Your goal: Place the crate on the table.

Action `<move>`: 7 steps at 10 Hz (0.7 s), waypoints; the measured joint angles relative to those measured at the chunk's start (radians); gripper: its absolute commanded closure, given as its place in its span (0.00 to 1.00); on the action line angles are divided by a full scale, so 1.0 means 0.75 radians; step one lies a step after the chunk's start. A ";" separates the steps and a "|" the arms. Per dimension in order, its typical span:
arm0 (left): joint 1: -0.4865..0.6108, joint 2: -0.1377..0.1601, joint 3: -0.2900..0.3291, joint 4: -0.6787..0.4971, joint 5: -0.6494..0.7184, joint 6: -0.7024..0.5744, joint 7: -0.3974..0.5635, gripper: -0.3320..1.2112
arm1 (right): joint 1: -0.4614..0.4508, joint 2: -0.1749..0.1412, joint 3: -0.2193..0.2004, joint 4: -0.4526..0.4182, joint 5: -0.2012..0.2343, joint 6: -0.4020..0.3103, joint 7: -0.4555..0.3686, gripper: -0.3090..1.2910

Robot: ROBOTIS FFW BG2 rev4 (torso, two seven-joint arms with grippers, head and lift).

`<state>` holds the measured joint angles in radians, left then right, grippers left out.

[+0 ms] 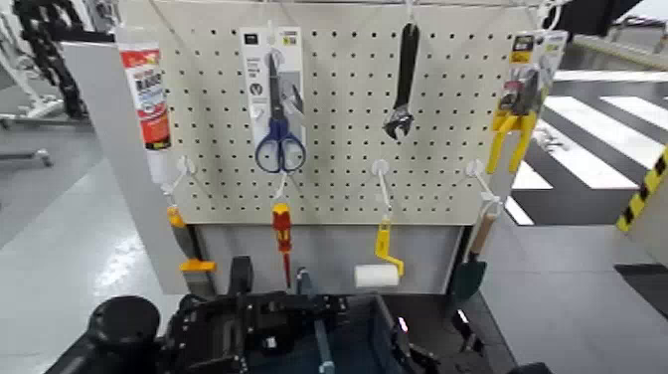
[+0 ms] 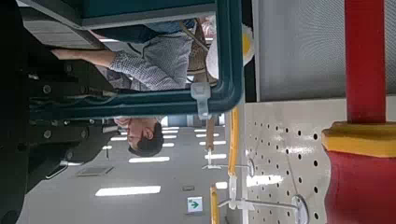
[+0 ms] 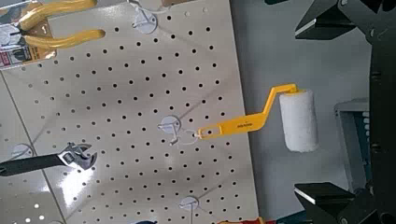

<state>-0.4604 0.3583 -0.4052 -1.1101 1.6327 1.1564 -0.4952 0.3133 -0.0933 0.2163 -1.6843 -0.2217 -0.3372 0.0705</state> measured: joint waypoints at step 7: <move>0.017 -0.020 -0.039 -0.001 -0.045 -0.116 -0.101 0.25 | -0.002 -0.006 0.000 0.004 -0.009 -0.002 0.000 0.28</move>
<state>-0.4475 0.3432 -0.4346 -1.1109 1.5988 1.0694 -0.5707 0.3118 -0.0982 0.2160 -1.6813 -0.2283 -0.3385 0.0705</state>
